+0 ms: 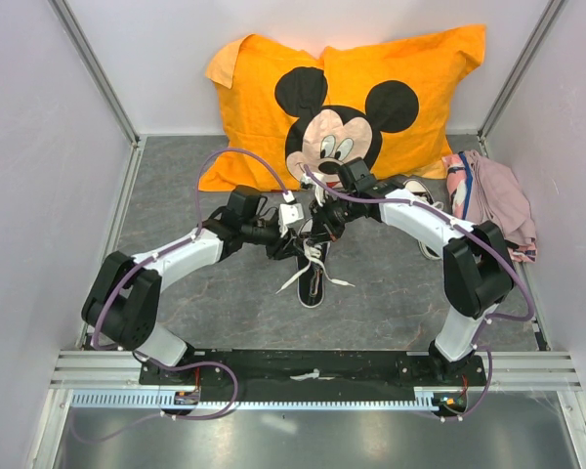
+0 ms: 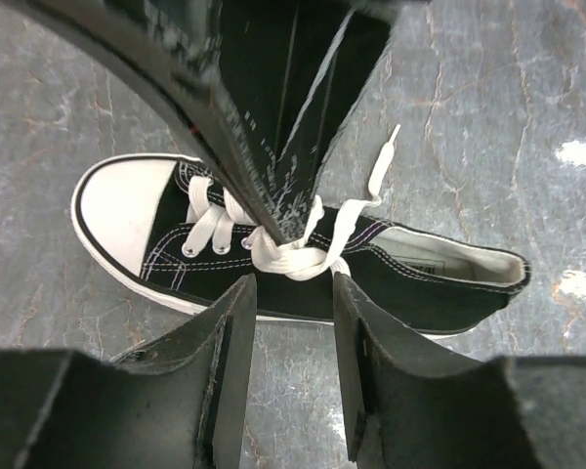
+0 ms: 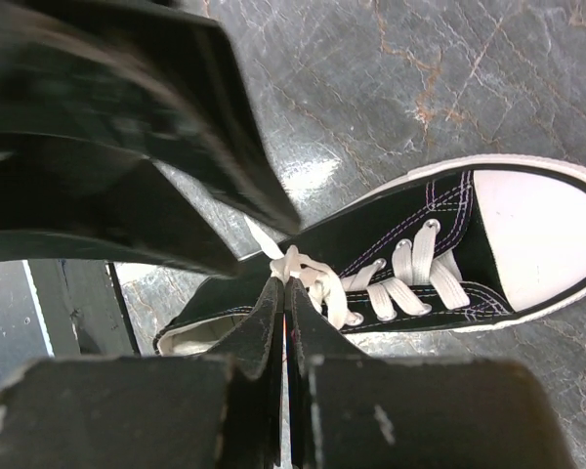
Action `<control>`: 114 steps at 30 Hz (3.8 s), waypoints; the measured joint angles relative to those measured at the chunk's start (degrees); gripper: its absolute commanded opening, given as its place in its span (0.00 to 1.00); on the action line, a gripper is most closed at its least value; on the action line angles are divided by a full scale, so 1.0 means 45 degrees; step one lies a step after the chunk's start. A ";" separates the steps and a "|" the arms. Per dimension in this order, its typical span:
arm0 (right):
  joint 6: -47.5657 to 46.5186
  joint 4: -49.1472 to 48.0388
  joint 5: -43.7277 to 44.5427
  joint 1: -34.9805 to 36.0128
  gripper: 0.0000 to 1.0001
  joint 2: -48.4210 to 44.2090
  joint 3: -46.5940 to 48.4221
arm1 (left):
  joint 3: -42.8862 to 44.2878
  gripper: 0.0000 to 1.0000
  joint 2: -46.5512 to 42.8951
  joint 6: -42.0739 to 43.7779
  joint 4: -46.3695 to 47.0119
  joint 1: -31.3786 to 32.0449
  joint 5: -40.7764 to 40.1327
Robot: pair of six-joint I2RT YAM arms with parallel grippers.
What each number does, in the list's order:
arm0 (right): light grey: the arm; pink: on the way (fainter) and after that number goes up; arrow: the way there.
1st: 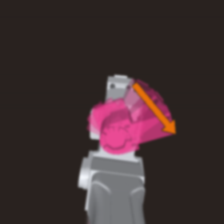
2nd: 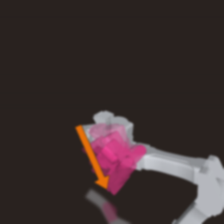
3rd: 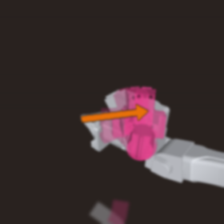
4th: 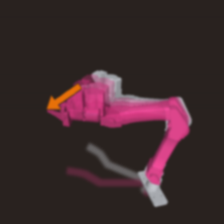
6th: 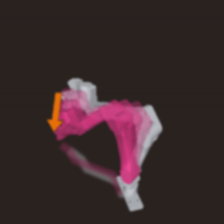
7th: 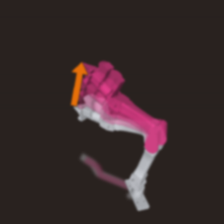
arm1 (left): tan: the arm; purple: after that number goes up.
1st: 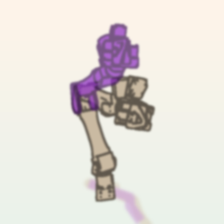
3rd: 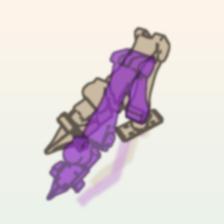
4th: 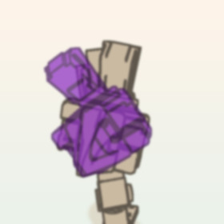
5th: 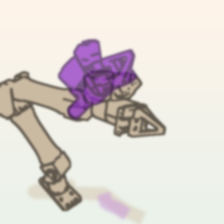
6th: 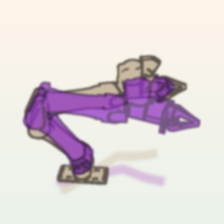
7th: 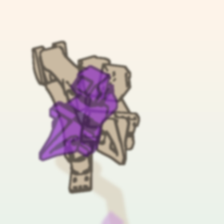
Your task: Tie the shoes
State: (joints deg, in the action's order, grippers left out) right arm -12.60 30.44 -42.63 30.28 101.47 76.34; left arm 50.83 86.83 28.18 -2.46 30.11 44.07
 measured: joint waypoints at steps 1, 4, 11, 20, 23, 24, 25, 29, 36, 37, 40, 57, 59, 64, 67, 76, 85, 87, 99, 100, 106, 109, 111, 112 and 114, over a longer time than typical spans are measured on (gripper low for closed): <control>-0.0024 0.0005 -0.0005 0.0000 0.00 -0.0049 0.0000 | 0.0034 0.45 0.0136 0.0058 -0.0005 0.0000 0.0000; -0.0068 0.0005 -0.0034 0.0000 0.00 -0.0175 0.0000 | 0.0175 0.45 0.0403 0.0189 -0.0019 0.0000 -0.0005; -0.0204 0.0039 -0.0078 0.0010 0.00 -0.0219 0.0000 | 0.0457 0.40 0.0481 0.0238 0.0180 0.0005 0.0000; -0.0301 0.0087 -0.0107 0.0058 0.09 -0.0223 0.0000 | 0.0563 0.01 0.0554 0.0306 0.0321 -0.0010 0.0262; -0.0345 0.0112 -0.0097 0.0058 0.37 -0.0228 0.0000 | 0.0563 0.02 0.0549 0.0316 0.0321 -0.0044 0.0374; -0.0359 0.0117 -0.0087 0.0058 0.44 -0.0228 0.0000 | 0.0563 0.02 0.0549 0.0316 0.0321 -0.0097 0.0432; -0.0423 0.0126 -0.0078 0.0058 0.51 -0.0228 0.0000 | 0.0563 0.02 0.0544 0.0301 0.0321 -0.0151 0.0510; -0.0495 0.0233 0.0204 0.0024 0.55 -0.0253 -0.0005 | 0.0563 0.02 0.0529 0.0214 0.0321 -0.0457 0.0593; -0.0884 0.0185 0.1093 -0.0151 0.49 -0.1384 -0.1141 | 0.0534 0.02 0.0534 -0.0549 0.0262 -0.0680 0.0573; -0.0947 0.0170 0.1180 -0.0180 0.48 -0.1617 -0.1433 | 0.0515 0.02 0.0534 -0.0685 0.0253 -0.0680 0.0568; -0.1064 0.0117 0.1389 -0.0185 0.47 -0.2142 -0.2263 | 0.0452 0.01 0.0602 -0.1209 0.0228 -0.0690 0.0515; -0.1088 -0.1647 0.2171 -0.0170 0.47 -0.2540 -0.4294 | 0.1647 0.02 0.2725 -0.2871 -0.1904 -0.0787 -0.1214; -0.1054 -0.1880 0.2166 -0.0165 0.48 -0.2540 -0.4367 | 0.1763 0.02 0.2827 -0.2997 -0.2147 -0.0787 -0.1273; -0.1015 -0.2477 0.2161 0.0039 0.49 -0.2540 -0.4449 | 0.1962 0.02 0.3133 -0.3283 -0.2521 -0.0782 -0.1375; -0.1010 -0.2715 0.2161 0.0204 0.49 -0.2535 -0.4571 | 0.2074 0.02 0.3327 -0.3424 -0.2710 -0.0782 -0.1443; -0.1044 -0.3104 0.2161 0.0379 0.48 -0.2186 -0.4605 | 0.2424 0.02 0.3803 -0.3691 -0.3055 -0.0787 -0.1462; -0.1141 -0.3230 0.2108 0.0418 0.06 -0.1967 -0.4605 | 0.2676 0.03 0.4007 -0.3701 -0.3104 -0.0787 -0.1457; -0.1200 -0.3235 0.2098 0.0418 0.00 -0.1967 -0.4605 | 0.2720 0.03 0.4046 -0.3706 -0.3099 -0.0787 -0.1457; -0.1020 -0.3128 0.2103 0.0398 0.00 -0.2730 -0.4629 | 0.2399 0.43 0.3614 -0.4061 -0.2725 -0.1263 -0.1316; -0.0967 -0.3133 0.2103 0.0389 0.00 -0.2846 -0.4629 | 0.2293 0.44 0.3468 -0.4099 -0.2662 -0.1326 -0.1292; -0.0447 -0.3128 0.2050 0.0311 0.00 -0.3133 -0.4629 | 0.0971 0.50 0.2001 -0.4323 -0.1705 -0.1758 -0.1039; -0.0102 -0.3128 0.1957 0.0301 0.00 -0.3133 -0.4629 | -0.0073 0.58 0.0991 -0.4405 -0.1122 -0.1972 -0.0971; 0.0185 -0.3133 0.1865 0.0301 0.00 -0.3133 -0.4629 | -0.0879 0.62 0.0204 -0.4435 -0.0393 -0.2079 -0.0811; 0.0340 -0.3138 0.1812 0.0301 0.00 -0.3133 -0.4629 | -0.1263 0.62 -0.0214 -0.4444 -0.0073 -0.2113 -0.0704; 0.0738 -0.3157 0.1690 0.0301 0.00 -0.3133 -0.4629 | -0.2045 0.64 -0.1132 -0.4473 0.0704 -0.2118 -0.0520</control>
State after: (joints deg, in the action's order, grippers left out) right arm -9.28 16.23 -35.03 31.64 87.37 55.51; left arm 41.63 81.73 8.05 0.71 20.58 41.74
